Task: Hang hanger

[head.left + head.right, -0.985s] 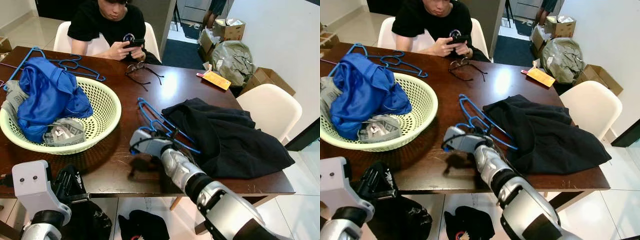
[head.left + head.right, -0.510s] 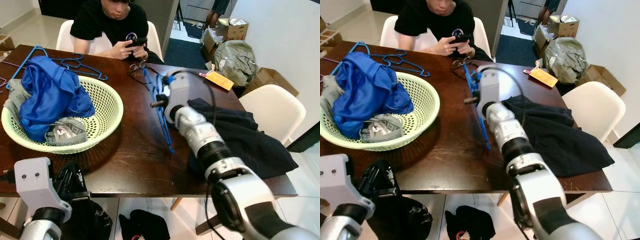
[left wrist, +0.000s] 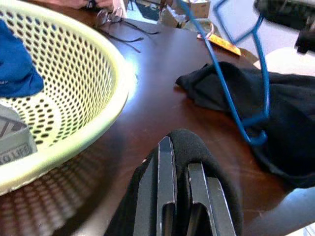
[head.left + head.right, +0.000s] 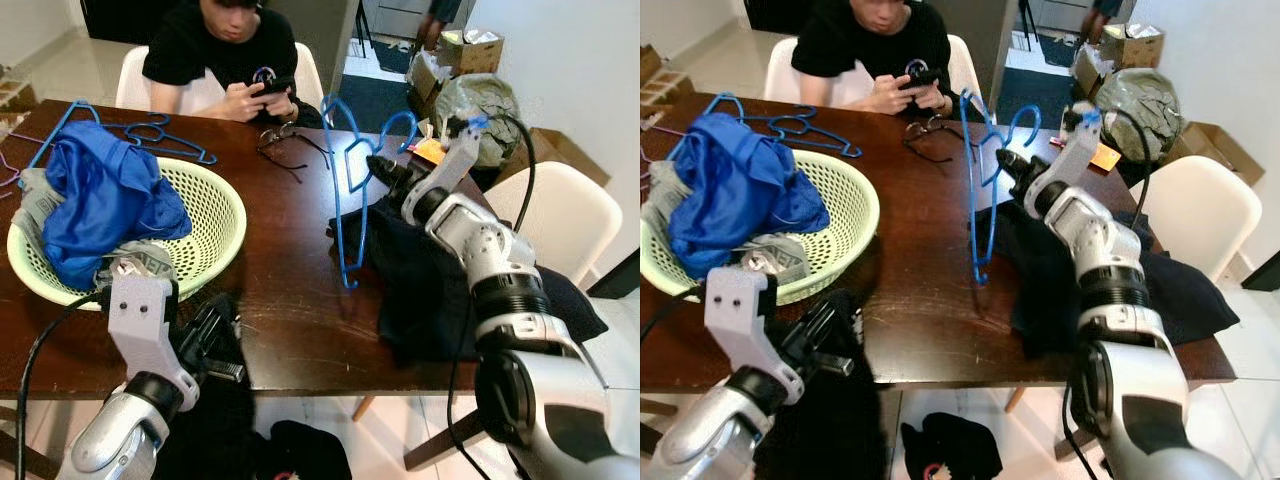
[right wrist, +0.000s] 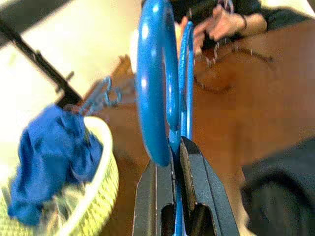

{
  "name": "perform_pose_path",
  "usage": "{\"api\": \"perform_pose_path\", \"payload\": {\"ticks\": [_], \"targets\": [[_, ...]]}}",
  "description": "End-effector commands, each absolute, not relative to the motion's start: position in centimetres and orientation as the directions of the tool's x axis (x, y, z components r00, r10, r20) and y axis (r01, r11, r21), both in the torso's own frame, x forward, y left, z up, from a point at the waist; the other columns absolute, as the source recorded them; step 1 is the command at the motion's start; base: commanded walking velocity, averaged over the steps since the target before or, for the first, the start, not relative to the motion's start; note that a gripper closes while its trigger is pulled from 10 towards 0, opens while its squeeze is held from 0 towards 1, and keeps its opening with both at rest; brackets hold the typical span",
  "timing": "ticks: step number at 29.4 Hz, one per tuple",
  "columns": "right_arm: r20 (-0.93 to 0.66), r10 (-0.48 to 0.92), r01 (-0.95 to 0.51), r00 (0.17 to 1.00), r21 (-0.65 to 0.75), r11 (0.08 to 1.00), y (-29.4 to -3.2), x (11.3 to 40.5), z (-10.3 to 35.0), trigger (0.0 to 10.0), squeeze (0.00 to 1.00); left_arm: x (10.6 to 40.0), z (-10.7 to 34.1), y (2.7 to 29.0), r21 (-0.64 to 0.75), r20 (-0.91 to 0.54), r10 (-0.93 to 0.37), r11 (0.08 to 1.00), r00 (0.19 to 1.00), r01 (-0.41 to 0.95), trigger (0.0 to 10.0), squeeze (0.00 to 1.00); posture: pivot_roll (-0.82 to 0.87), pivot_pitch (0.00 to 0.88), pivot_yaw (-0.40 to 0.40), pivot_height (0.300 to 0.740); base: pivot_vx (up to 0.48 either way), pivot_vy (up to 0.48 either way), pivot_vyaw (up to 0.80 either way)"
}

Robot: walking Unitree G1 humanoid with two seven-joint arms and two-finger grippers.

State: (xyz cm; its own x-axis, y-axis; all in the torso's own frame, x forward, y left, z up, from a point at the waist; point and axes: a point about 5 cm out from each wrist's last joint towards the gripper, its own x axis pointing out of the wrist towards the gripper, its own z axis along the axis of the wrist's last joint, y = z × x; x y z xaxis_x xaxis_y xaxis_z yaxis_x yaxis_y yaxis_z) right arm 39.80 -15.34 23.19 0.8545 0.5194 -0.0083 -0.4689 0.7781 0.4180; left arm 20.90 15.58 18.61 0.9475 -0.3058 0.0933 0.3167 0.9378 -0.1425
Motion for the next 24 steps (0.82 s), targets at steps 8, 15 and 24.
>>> {"api": "perform_pose_path", "payload": {"ticks": [8, 15, 24], "targets": [[-0.118, 0.560, -0.507, 0.820, 0.302, 0.807, -15.6, 38.9, 22.1, 0.0, 0.00, 21.1, 18.9, 14.0, -0.181, 0.099, -0.419, 0.884, 0.902, 0.431, 10.0, 0.00, 0.17, 0.019, -0.091, 0.735, 0.000, 0.000, 0.00], [0.108, 0.617, -0.593, 0.780, 0.446, 0.671, -16.0, 38.1, 23.8, 0.0, 0.00, 20.5, 18.8, 11.7, -0.201, 0.057, -0.600, 0.776, 0.798, 0.597, 10.0, 0.00, 0.17, 0.026, -0.092, 0.735, 0.000, 0.000, 0.00], [0.319, 0.646, -0.693, 0.693, 0.539, 0.478, -15.7, 37.0, 26.6, 0.0, 0.00, 21.1, 19.5, 10.4, -0.209, 0.074, -0.651, 0.731, 0.755, 0.650, 10.0, 0.00, 0.16, 0.030, -0.084, 0.735, -0.055, 0.000, 0.00]]}}
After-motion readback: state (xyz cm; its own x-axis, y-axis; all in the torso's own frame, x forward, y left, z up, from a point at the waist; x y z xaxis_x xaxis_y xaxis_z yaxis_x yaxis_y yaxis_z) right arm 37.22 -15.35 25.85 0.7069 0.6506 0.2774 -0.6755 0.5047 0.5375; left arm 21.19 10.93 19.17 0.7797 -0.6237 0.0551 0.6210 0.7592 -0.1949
